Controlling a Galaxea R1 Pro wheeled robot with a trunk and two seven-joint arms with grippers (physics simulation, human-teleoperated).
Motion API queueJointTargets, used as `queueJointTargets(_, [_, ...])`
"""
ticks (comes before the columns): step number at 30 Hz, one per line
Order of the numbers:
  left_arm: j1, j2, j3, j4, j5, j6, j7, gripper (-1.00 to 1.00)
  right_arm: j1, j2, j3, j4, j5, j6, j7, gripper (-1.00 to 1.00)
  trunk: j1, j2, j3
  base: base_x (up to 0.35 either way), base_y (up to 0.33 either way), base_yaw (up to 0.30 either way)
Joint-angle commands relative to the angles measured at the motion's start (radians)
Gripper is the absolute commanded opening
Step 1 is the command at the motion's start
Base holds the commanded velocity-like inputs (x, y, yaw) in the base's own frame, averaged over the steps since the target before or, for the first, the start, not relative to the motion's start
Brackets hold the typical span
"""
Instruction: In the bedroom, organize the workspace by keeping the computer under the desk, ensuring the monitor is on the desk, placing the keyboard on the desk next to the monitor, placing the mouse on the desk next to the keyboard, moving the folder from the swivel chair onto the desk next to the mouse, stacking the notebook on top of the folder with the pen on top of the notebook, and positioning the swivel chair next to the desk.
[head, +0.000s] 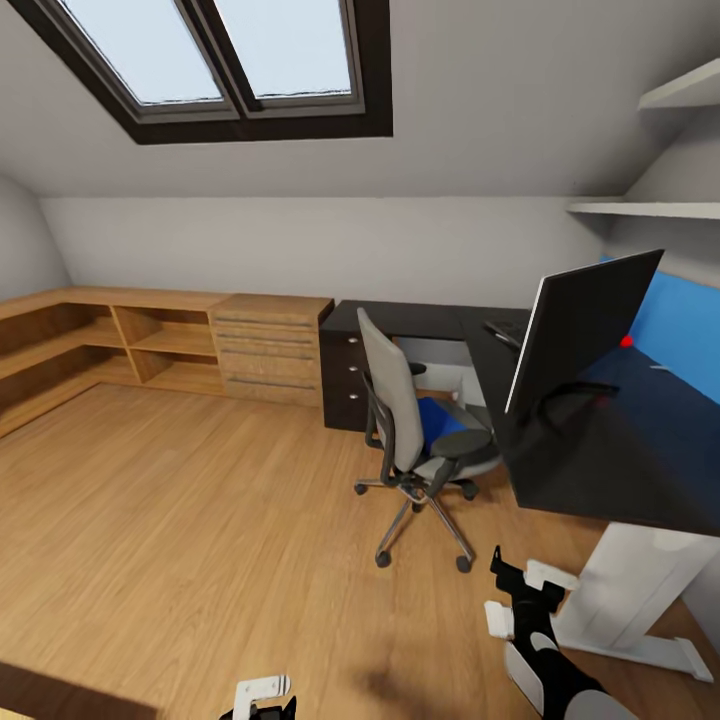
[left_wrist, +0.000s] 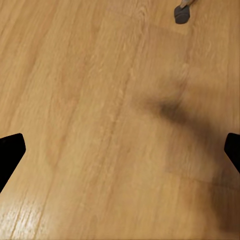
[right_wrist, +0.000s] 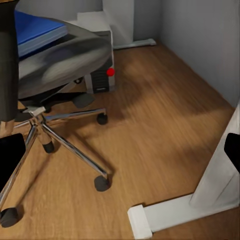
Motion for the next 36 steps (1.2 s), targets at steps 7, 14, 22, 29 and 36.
queueJointTargets(7, [0.000,0.000,0.001,-0.001,0.009,0.003,0.001,1.00,-0.001,-0.005,0.008,-0.020,0.004,-0.009,0.004,1.00,0.027,-0.050,-0.023,0.000,0.000,0.000])
queueJointTargets(14, [0.000,0.000,0.003,0.005,0.009,0.009,0.010,1.00,-0.001,-0.008,0.033,-0.026,0.031,-0.012,0.004,1.00,0.054,-0.099,-0.045,0.000,0.000,0.000])
queueJointTargets(22, [-0.002,-0.011,0.002,0.006,0.008,0.029,0.025,1.00,-0.001,-0.009,0.041,-0.026,0.058,-0.007,0.004,1.00,0.084,-0.155,-0.070,0.000,0.000,0.000])
queueJointTargets(29, [-0.006,-0.046,-0.002,-0.093,0.007,0.135,0.089,1.00,-0.001,-0.009,0.042,-0.024,0.063,-0.004,0.006,1.00,0.111,-0.204,-0.092,0.000,0.000,0.000])
queueJointTargets(36, [-0.032,-0.064,-0.003,-0.200,0.009,0.333,0.119,1.00,-0.001,-0.009,0.043,-0.023,0.064,-0.002,0.019,1.00,0.138,-0.253,-0.114,0.000,0.000,0.000])
